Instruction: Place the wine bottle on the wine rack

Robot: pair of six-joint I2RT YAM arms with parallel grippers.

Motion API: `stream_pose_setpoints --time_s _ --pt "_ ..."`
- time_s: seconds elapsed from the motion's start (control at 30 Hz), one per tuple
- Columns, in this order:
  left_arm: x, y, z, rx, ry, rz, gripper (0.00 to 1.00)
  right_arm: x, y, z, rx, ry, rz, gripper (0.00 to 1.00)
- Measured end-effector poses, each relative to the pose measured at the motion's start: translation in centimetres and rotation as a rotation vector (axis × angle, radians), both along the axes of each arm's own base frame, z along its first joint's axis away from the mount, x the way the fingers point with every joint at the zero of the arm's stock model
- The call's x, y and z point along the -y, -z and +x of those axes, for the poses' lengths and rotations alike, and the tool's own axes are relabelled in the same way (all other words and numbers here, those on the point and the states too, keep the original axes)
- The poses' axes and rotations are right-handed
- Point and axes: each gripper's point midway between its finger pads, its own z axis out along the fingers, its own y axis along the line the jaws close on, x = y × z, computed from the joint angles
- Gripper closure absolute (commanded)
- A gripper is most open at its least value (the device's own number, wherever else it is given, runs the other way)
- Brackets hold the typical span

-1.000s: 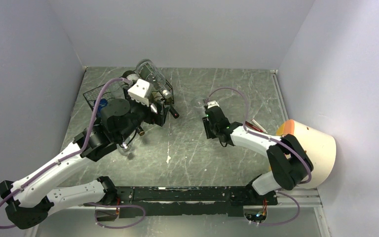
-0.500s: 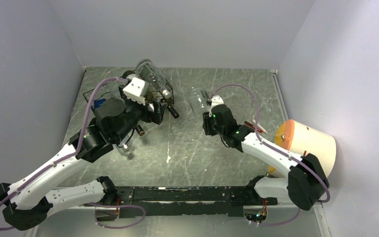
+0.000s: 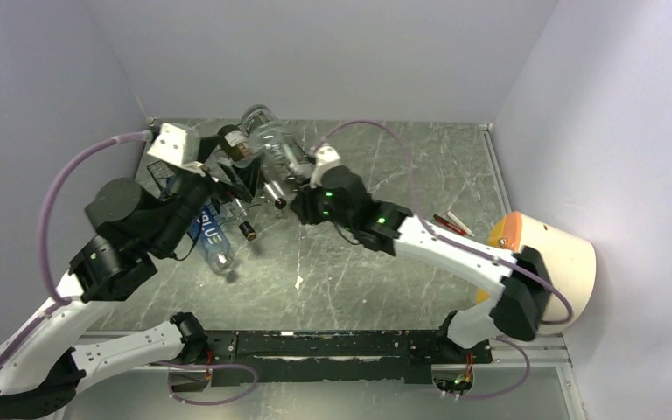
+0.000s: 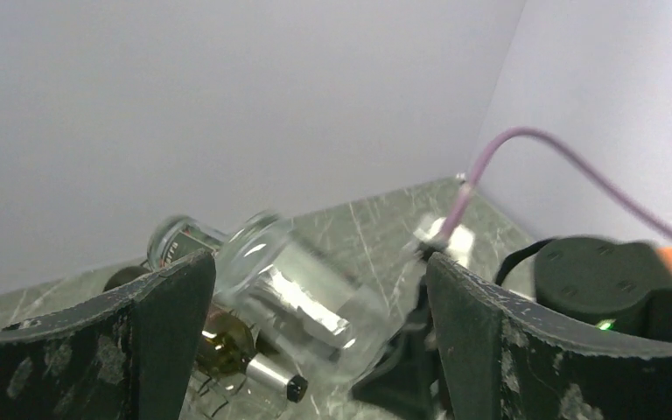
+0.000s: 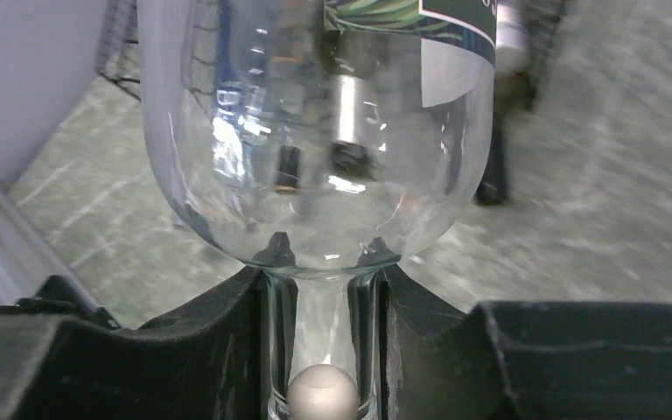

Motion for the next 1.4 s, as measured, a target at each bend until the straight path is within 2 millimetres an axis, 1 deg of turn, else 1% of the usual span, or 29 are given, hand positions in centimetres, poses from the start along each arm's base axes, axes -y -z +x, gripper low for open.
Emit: stream_pose_setpoints --time_s 0.07,0.1,0.2,0.27,0.33,0.4,0.47,0.7,0.83,1.0,1.03,1.07,1.13,1.17,1.2,1.27,1.4 --pt "-0.7 -1.1 -0.5 0.029 -0.004 -0.022 0.07 -3.3 -0.6 -0.5 0.001 -0.041 0.02 1.0" --pt "-1.0 -1.6 -0.7 0.04 -0.005 -0.031 0.07 -5.4 -0.7 -0.8 -0.001 -0.066 0.028 1.0" --pt "-2.1 -2.7 -1.4 0.066 -0.013 -0.062 0.07 -10.5 -0.2 -1.6 -0.018 -0.127 0.043 1.0" --pt "-3.0 -3.5 -1.9 0.082 -0.022 -0.085 0.08 -13.5 0.7 -2.2 -0.032 -0.163 0.042 1.0" --pt "-3.8 -4.0 -2.3 0.093 -0.03 -0.103 0.08 -15.9 1.7 -2.4 -0.051 -0.18 0.037 1.0" --pt "-4.5 -4.3 -2.7 0.102 -0.038 -0.119 0.08 -17.9 2.6 -2.2 -0.064 -0.186 0.041 1.0" --pt "-5.1 -4.6 -3.0 0.109 -0.047 -0.134 0.08 -19.4 3.5 -1.8 -0.077 -0.183 0.046 1.0" --pt "-6.2 -4.6 -3.5 0.107 -0.068 -0.143 0.08 -23.3 6.1 0.4 -0.121 -0.137 0.071 1.0" --pt "-6.4 -4.3 -3.5 0.1 -0.074 -0.139 0.08 -24.8 7.6 1.2 -0.141 -0.116 0.079 1.0" --pt "-6.6 -4.3 -3.6 0.098 -0.079 -0.141 0.08 -26.8 8.9 2.3 -0.126 -0.071 0.077 0.99" --pt "-6.7 -4.2 -3.6 0.097 -0.08 -0.14 0.08 -27.2 9.1 2.6 -0.12 -0.064 0.079 0.94" --pt "-6.7 -4.2 -3.6 0.094 -0.081 -0.139 0.08 -27.7 9.2 2.7 -0.119 -0.062 0.087 0.88" --pt "-6.9 -4.0 -3.6 0.089 -0.086 -0.138 0.08 -28.3 9.1 2.4 -0.112 -0.07 0.096 0.76" --pt "-6.9 -3.9 -3.6 0.086 -0.087 -0.137 0.08 -28.6 8.9 2.2 -0.107 -0.074 0.102 0.71" --pt "-6.9 -3.9 -3.6 0.084 -0.089 -0.136 0.07 -28.7 8.9 2.1 -0.106 -0.076 0.101 0.68" --pt "-7.0 -3.7 -3.7 0.08 -0.092 -0.134 0.07 -28.7 9.0 2.0 -0.105 -0.076 0.099 0.63" --pt "-7.1 -3.5 -3.7 0.075 -0.094 -0.131 0.07 -28.5 9.1 2.5 -0.098 -0.06 0.097 0.5"
